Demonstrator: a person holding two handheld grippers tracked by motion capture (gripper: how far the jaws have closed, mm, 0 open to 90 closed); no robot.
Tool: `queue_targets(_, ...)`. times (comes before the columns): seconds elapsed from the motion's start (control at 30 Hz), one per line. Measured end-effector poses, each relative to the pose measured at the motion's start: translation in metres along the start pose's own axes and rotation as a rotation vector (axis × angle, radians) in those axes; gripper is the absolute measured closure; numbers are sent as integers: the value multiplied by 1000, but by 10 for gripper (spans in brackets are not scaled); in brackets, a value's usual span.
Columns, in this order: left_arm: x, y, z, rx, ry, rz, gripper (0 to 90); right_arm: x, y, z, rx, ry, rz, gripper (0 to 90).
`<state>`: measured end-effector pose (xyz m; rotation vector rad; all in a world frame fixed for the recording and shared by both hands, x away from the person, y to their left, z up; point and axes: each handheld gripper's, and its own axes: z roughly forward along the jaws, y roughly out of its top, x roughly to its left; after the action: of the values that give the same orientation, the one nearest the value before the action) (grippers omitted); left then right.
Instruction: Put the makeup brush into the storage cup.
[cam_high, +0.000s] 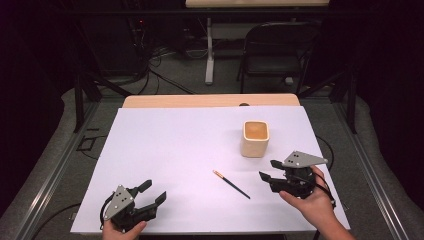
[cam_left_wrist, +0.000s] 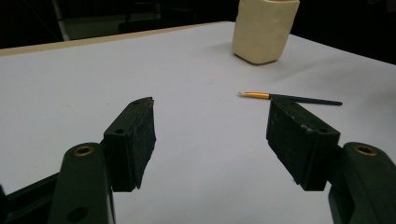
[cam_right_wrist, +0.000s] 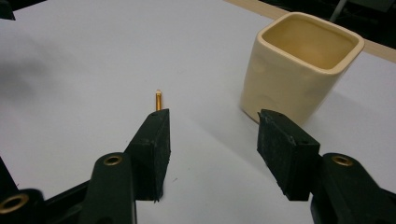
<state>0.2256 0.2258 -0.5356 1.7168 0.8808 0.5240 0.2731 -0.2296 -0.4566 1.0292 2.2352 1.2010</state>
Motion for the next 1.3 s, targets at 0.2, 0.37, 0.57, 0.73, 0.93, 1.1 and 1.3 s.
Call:
queue_targets(0.2, 0, 0, 0, 1, 0, -2, 331, -3, 7, 3, 37, 2, -1, 440)
queue_targets(0.37, 0, 0, 1, 3, 0, -1, 331, -3, 11, 4, 57, 7, -10, 435)
queue_targets(0.57, 0, 0, 1, 3, 0, 0, 331, -3, 15, 7, 63, 6, -12, 415)
queue_targets(0.73, 0, 0, 1, 4, 0, -1, 331, -4, 18, 9, 73, -11, 22, 401)
queue_targets(0.93, 0, 0, 1, 6, -1, -3, 331, -12, 24, 12, 119, -63, 83, 390)
queue_targets(1.1, 0, 0, 1, 7, -2, -3, 331, -20, 30, 18, 169, -91, 127, 381)
queue_targets(1.3, 0, 0, 1, 5, -2, -4, 331, -30, 33, 26, 230, -90, 162, 390)
